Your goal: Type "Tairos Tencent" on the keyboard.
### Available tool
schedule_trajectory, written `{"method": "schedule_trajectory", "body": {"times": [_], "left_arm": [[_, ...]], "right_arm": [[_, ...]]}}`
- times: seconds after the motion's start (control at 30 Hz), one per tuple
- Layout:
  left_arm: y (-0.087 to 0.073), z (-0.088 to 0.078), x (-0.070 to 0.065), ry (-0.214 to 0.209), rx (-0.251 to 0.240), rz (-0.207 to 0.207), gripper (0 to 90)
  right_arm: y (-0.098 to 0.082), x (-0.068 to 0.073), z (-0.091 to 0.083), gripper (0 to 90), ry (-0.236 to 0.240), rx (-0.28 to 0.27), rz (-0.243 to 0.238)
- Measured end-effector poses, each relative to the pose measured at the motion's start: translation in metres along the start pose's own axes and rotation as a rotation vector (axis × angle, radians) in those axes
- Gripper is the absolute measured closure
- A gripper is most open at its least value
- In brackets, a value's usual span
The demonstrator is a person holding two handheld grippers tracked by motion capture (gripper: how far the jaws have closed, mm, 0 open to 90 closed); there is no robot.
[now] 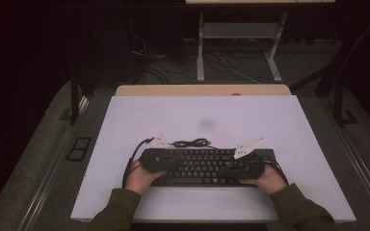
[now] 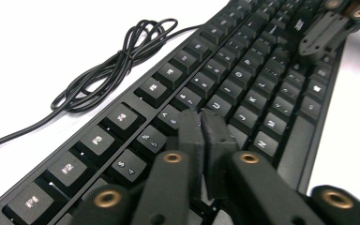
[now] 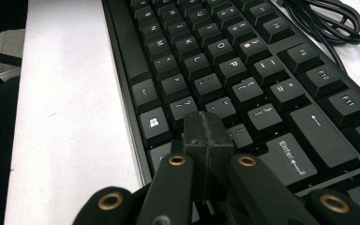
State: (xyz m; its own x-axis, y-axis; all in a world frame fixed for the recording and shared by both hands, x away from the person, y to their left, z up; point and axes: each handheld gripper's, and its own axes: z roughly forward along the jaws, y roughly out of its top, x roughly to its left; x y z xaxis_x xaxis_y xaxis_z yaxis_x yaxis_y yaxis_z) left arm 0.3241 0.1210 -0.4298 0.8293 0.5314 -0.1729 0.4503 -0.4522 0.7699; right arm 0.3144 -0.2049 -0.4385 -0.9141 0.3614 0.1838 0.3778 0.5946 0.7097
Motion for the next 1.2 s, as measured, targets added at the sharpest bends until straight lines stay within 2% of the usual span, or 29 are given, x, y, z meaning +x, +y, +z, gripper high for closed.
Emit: {"method": "schedule_trajectory", "body": {"times": [0.17, 0.33, 0.5, 0.63, 0.8, 0.97, 1.07, 1.2], "left_arm": [[-0.004, -0.007, -0.002, -0.013, -0.028, 0.003, 70.2], [-0.007, -0.014, -0.002, -0.007, -0.053, 0.001, 54.0], [-0.012, -0.019, -0.001, -0.003, -0.054, -0.012, 38.0], [-0.016, -0.022, -0.001, 0.02, -0.056, -0.024, 25.2], [-0.018, -0.026, -0.002, 0.023, -0.069, -0.03, 23.0], [-0.02, -0.026, 0.0, 0.024, -0.065, -0.032, 23.0], [-0.021, -0.026, 0.001, 0.029, -0.066, -0.036, 23.7], [-0.021, -0.027, 0.002, 0.036, -0.066, -0.037, 24.9]], "right_arm": [[0.0, 0.0, 0.0, 89.5, -0.001, 0.001, -0.002], [0.0, 0.0, 0.0, 89.5, -0.001, 0.002, -0.003], [0.001, 0.0, 0.0, 89.5, -0.002, 0.003, -0.006], [0.001, 0.0, 0.0, 89.5, -0.005, 0.004, -0.008], [0.002, 0.0, -0.002, 89.4, -0.004, -0.004, -0.009], [0.007, 0.0, -0.008, 89.1, 0.017, -0.074, 0.01], [0.009, -0.002, -0.008, 83.0, 0.021, -0.092, 0.018], [0.012, -0.004, -0.006, 69.0, 0.01, -0.116, 0.037]]}}
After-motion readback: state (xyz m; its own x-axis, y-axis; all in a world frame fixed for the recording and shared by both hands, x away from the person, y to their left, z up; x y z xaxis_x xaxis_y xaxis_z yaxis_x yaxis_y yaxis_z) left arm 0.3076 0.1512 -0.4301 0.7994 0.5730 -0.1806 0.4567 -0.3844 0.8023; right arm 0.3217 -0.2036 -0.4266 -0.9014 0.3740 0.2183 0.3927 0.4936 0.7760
